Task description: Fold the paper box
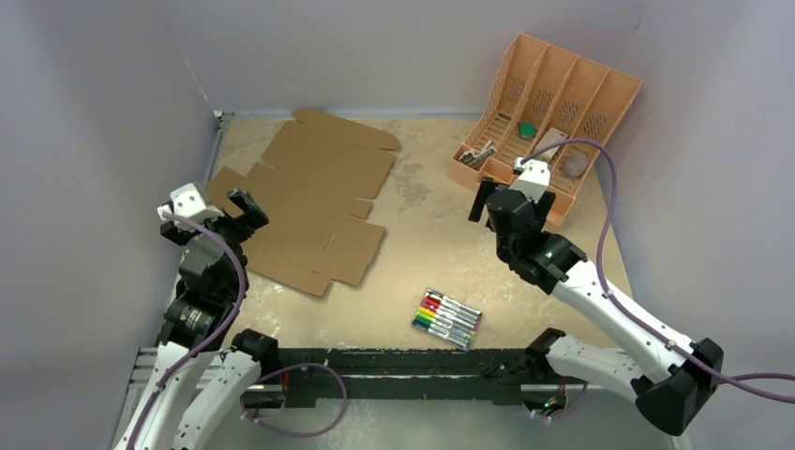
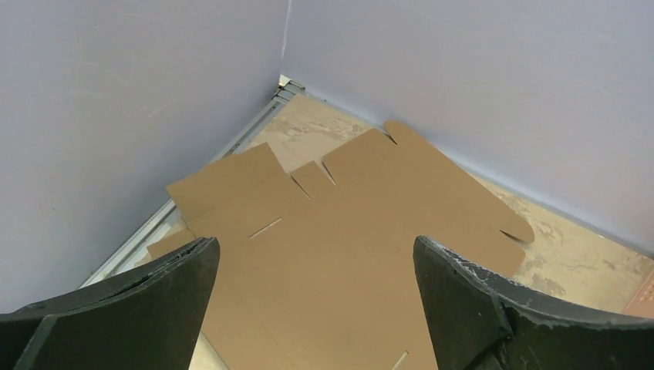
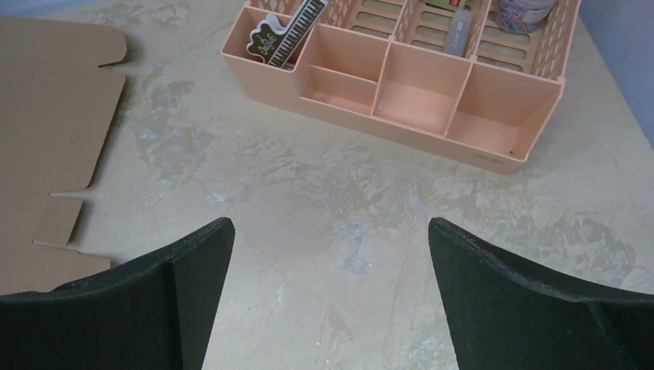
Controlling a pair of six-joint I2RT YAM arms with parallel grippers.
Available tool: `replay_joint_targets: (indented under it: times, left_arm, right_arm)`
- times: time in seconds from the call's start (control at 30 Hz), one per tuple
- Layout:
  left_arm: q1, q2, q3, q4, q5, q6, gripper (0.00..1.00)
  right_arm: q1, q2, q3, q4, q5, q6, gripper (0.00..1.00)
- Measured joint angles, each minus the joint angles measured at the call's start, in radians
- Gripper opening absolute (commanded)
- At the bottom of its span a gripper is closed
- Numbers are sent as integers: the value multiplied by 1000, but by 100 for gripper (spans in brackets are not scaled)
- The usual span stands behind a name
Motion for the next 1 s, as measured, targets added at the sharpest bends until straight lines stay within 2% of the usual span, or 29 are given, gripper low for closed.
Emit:
replay_joint_targets:
  times: [0.27,0.43,0.7,0.83,1.0]
  left_arm:
    - [0,-2,-4,1,-15,0,97]
    - [0,12,-25,17,-14,2,97]
    - [0,97,-147,71,47,4,98]
    - [0,189,-151,85,108,5,98]
    - [0,211,-152,89,145,12,98]
  right_arm:
    - [0,33,0,13,0,-31,99]
    - [-28,108,3,47,-31,-68,99]
    - [-174,270,25,161,-201,-104,99]
    - [-254,377,90,241,-284,-103,99]
    - [-318,511,163,353,-365,-80,99]
